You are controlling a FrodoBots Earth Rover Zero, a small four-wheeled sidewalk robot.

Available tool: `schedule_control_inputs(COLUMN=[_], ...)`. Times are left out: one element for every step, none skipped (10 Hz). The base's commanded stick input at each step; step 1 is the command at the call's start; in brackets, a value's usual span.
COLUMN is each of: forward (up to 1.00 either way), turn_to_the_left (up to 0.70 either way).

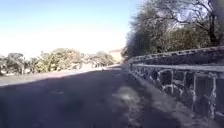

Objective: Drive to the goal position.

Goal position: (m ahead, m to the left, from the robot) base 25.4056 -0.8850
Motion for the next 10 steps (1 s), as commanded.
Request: schedule_control_inputs(forward=[1.00,1.00,1.00,1.00,1.00,1.00,1.00,1.00,1.00,1.00], turn_to_the_left=[0.00,0.00,0.00,0.00,0.00,0.00,-0.24,-0.12,0.00,0.00])
